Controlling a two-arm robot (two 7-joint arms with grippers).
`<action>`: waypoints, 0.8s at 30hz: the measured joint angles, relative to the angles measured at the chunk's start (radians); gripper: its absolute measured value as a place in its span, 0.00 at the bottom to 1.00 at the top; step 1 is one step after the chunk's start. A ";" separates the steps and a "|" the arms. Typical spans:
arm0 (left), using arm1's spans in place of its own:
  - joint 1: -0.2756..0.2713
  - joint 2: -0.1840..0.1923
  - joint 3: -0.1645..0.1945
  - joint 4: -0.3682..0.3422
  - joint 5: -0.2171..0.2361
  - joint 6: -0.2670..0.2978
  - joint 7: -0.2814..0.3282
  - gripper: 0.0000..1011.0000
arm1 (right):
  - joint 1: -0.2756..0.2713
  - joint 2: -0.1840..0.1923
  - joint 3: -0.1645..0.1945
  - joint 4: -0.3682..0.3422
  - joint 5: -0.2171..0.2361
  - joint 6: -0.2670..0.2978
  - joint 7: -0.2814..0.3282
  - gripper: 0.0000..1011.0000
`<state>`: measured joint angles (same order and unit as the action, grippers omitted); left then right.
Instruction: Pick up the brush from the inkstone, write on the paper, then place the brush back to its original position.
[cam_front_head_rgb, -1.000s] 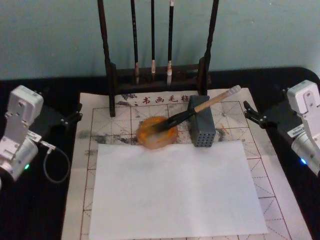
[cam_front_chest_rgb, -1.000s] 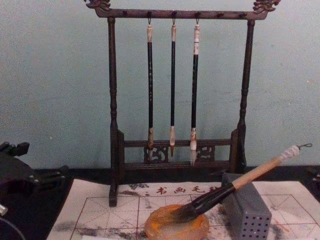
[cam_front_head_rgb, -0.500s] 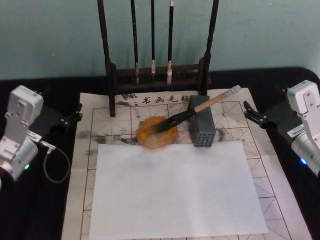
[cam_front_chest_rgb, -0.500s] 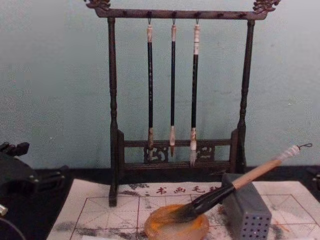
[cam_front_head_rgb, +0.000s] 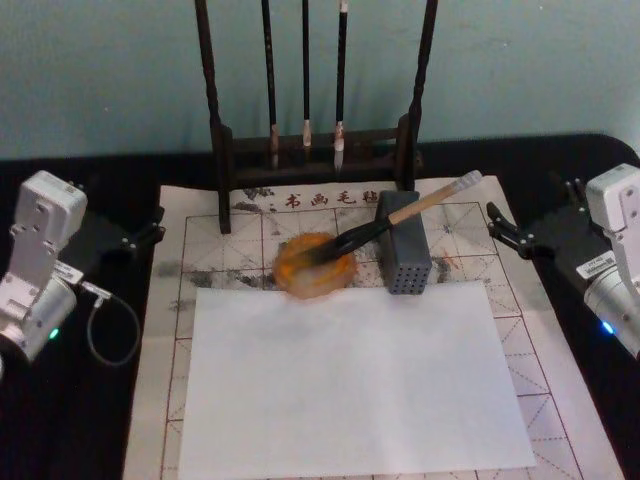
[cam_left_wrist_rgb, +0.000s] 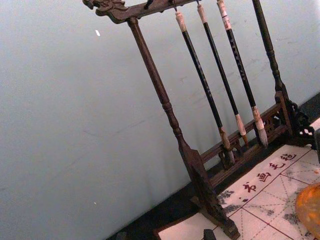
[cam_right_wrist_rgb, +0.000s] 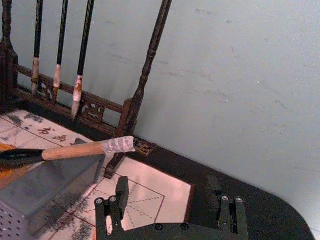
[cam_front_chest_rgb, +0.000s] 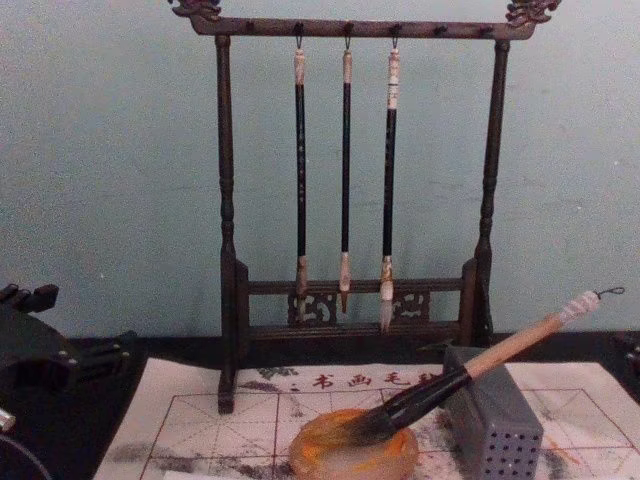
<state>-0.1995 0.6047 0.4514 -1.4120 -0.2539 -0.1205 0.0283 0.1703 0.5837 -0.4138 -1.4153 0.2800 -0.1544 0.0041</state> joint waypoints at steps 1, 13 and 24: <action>0.000 0.000 0.000 0.000 0.000 0.000 0.000 0.99 | -0.006 -0.003 0.006 -0.004 0.008 -0.002 0.007 0.99; 0.000 0.000 0.000 0.000 0.000 0.000 0.000 0.99 | -0.053 -0.033 0.075 -0.024 0.142 -0.005 0.102 0.99; 0.000 0.000 0.000 0.000 0.000 0.000 0.000 0.99 | -0.074 -0.094 0.133 -0.002 0.325 0.002 0.259 0.99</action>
<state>-0.1995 0.6047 0.4514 -1.4120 -0.2539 -0.1205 0.0283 0.0967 0.4902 -0.2810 -1.4170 0.6050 -0.1527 0.2635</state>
